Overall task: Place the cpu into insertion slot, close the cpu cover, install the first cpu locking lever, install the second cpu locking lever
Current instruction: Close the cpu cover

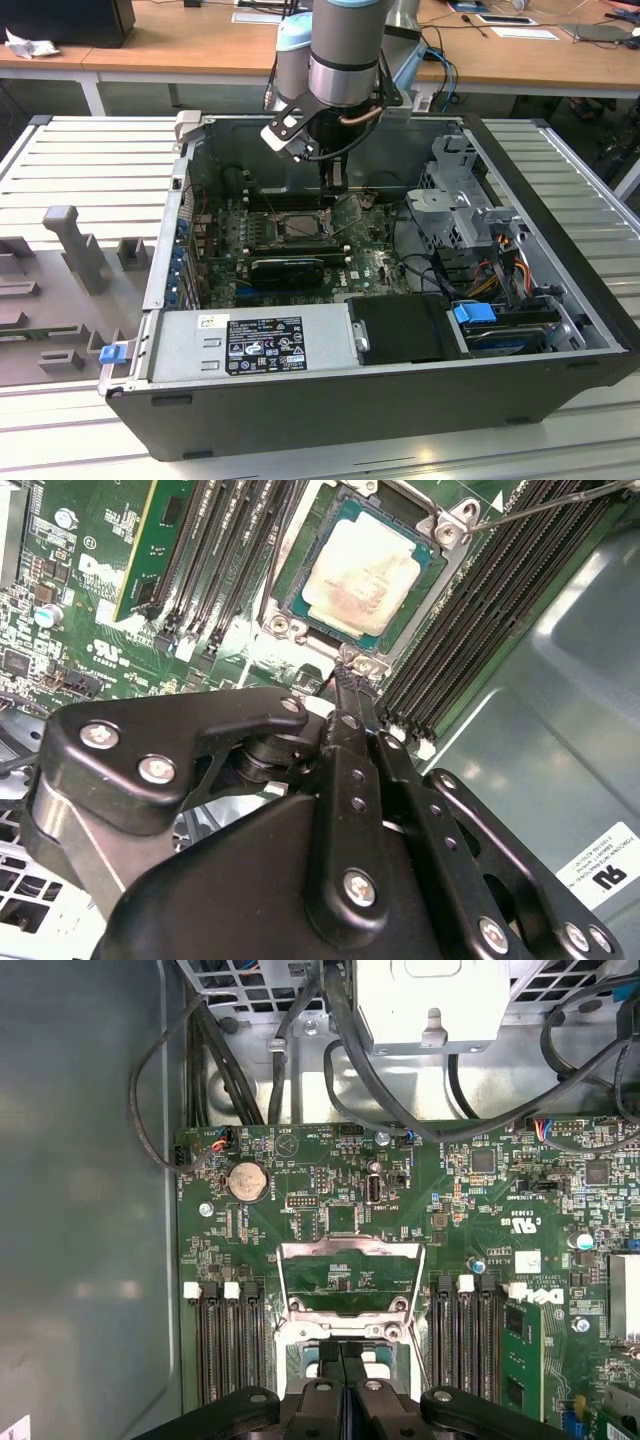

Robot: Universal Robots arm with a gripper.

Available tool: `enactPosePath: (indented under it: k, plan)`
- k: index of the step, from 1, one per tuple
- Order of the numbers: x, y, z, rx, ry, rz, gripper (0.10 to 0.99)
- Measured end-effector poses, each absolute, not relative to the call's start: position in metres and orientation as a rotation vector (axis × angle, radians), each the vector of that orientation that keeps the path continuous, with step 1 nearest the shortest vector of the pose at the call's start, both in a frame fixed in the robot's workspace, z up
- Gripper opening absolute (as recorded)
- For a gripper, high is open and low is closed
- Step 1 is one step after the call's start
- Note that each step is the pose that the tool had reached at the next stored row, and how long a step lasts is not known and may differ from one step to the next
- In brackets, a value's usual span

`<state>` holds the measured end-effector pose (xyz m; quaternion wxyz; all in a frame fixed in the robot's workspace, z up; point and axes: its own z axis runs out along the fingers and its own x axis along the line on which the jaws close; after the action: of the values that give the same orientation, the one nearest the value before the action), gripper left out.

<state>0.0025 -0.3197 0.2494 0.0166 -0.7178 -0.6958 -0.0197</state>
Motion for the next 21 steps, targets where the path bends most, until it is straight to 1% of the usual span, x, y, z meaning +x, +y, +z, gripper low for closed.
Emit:
enactPosePath:
  k: [8,12,16,21]
  plan:
    - [0.011,-0.320,0.251,-2.223,-2.154,-0.043,0.106]
    - [0.011,-0.320,0.259,-2.222,-2.153,-0.039,0.106]
    - [0.011,-0.321,0.258,-2.235,-2.167,-0.071,0.106]
    - [0.023,-0.321,0.258,-2.236,-2.168,-0.073,0.106]
